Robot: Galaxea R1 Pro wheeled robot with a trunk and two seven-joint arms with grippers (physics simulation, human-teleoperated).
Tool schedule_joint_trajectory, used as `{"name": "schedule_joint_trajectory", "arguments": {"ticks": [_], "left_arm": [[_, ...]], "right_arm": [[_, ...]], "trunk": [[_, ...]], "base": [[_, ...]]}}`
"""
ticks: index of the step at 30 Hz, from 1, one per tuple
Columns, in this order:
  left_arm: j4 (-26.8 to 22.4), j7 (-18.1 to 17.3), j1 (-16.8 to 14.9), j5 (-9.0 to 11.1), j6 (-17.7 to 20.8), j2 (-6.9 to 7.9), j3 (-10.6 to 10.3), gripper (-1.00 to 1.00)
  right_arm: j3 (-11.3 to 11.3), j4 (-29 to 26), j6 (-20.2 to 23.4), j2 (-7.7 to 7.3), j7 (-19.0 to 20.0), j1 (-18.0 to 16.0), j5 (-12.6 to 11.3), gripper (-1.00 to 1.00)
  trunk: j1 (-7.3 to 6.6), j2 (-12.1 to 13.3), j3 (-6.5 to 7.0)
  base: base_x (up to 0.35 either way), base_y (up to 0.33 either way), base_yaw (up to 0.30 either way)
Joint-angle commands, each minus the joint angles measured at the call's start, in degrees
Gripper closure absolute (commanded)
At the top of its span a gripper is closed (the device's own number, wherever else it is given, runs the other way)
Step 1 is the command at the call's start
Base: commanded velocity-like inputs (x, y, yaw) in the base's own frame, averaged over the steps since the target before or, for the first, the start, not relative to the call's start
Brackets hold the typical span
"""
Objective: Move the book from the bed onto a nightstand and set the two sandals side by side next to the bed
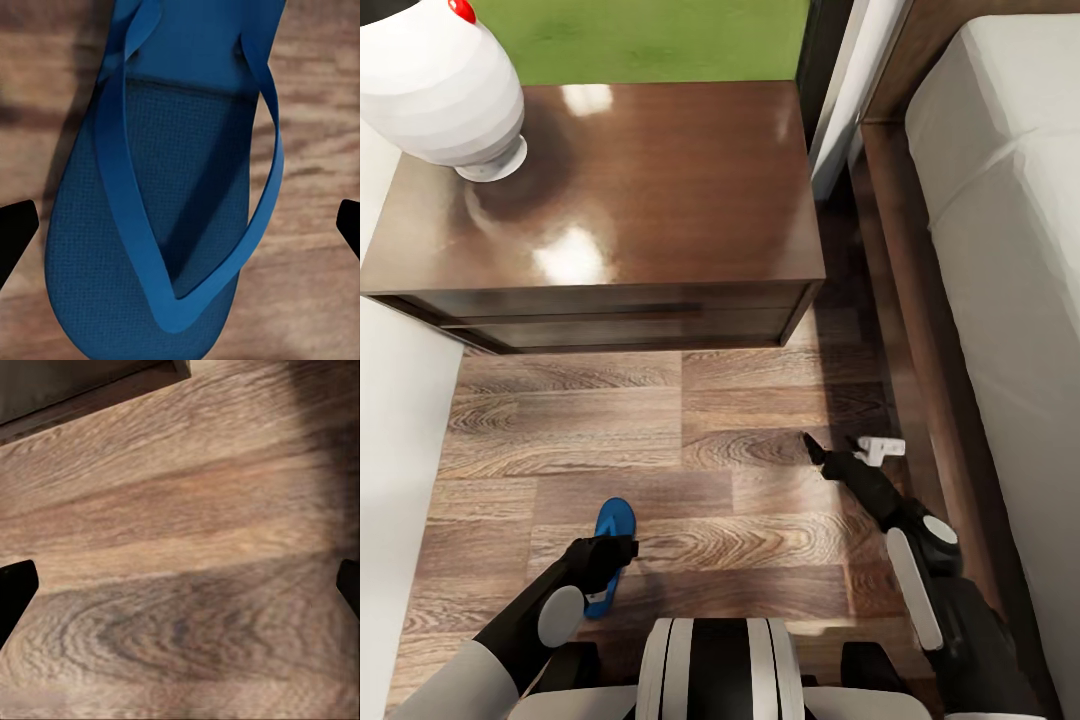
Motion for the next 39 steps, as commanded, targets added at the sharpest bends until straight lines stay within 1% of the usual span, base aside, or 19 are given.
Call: {"name": "schedule_joint_trajectory", "arguments": {"ticks": [1, 2, 3, 4, 6, 7, 8, 9, 10, 13, 20, 32, 39], "left_arm": [[-0.03, -0.12, -0.04, -0.09, -0.10, 0.05, -0.17, -1.00], [-0.03, -0.12, -0.04, -0.09, -0.10, 0.08, -0.18, -1.00], [-0.03, -0.12, -0.04, -0.09, -0.10, 0.10, -0.19, -1.00], [-0.03, -0.12, -0.04, -0.09, -0.10, 0.11, -0.20, -1.00], [-0.03, -0.12, -0.04, -0.09, -0.10, 0.13, -0.15, -1.00], [-0.03, -0.12, -0.04, -0.09, -0.10, 0.13, -0.14, -1.00], [-0.03, -0.12, -0.04, -0.09, -0.10, 0.11, -0.14, -1.00], [-0.03, -0.12, -0.04, -0.09, -0.10, 0.09, -0.13, -1.00], [-0.03, -0.12, -0.04, -0.09, -0.10, 0.08, -0.13, -1.00], [-0.03, -0.12, -0.04, -0.09, -0.10, 0.07, -0.13, -1.00], [-0.04, -0.12, -0.04, -0.09, -0.10, 0.05, -0.12, -1.00], [-0.03, -0.12, -0.04, -0.09, -0.10, 0.06, -0.12, -1.00], [-0.03, -0.10, -0.04, -0.09, -0.10, 0.05, -0.12, -1.00]], "right_arm": [[-0.79, -0.75, 3.03, -1.38, 0.21, 0.01, -0.93, -1.00], [-1.60, -1.17, 5.05, -2.49, 0.22, 0.02, -1.96, -1.00], [-2.38, -1.42, 6.49, -3.25, 0.23, 0.03, -3.77, -1.00], [-2.67, -1.49, 7.01, -3.52, 0.22, 0.03, -4.90, -1.00], [-3.43, -1.58, 8.27, -4.21, 0.18, 0.04, -10.03, -1.00], [-3.62, -1.61, 8.59, -4.39, 0.17, 0.04, -11.95, -1.00], [-3.69, -1.62, 8.71, -4.47, 0.17, 0.04, -12.71, -1.00], [-3.82, -1.64, 8.93, -4.62, 0.16, 0.04, -14.21, -1.00], [-3.85, -1.64, 9.02, -4.67, 0.16, 0.04, -14.77, -1.00], [-3.81, -1.65, 9.11, -4.71, 0.16, 0.04, -15.45, -1.00], [-3.80, -1.65, 9.17, -4.75, 0.15, 0.04, -16.09, -1.00], [-3.67, -1.65, 9.17, -4.68, 0.14, 0.04, -16.39, -1.00], [-3.61, -1.65, 9.17, -4.68, 0.15, 0.03, -16.39, -1.00]], "trunk": [[-0.01, -0.01, -0.03], [-0.01, -0.01, -0.03], [-0.01, -0.01, -0.03], [-0.01, -0.01, -0.03], [-0.01, -0.01, -0.03], [-0.01, -0.01, -0.03], [-0.01, -0.01, -0.03], [-0.01, -0.01, -0.03], [-0.01, -0.01, -0.03], [-0.01, -0.01, -0.03], [-0.01, -0.01, -0.03], [-0.01, -0.01, -0.03], [0.17, -0.10, -1.58]], "base": [[0.000, 0.000, 0.000], [0.000, 0.000, 0.000], [0.000, 0.000, 0.000], [0.000, 0.000, 0.000], [0.000, 0.000, 0.000], [0.000, 0.000, 0.000], [0.000, 0.000, 0.000], [0.000, 0.000, 0.000], [0.000, 0.000, 0.000], [0.000, 0.000, 0.000], [0.000, 0.000, 0.000], [0.000, 0.000, 0.000], [0.000, 0.000, 0.000]]}}
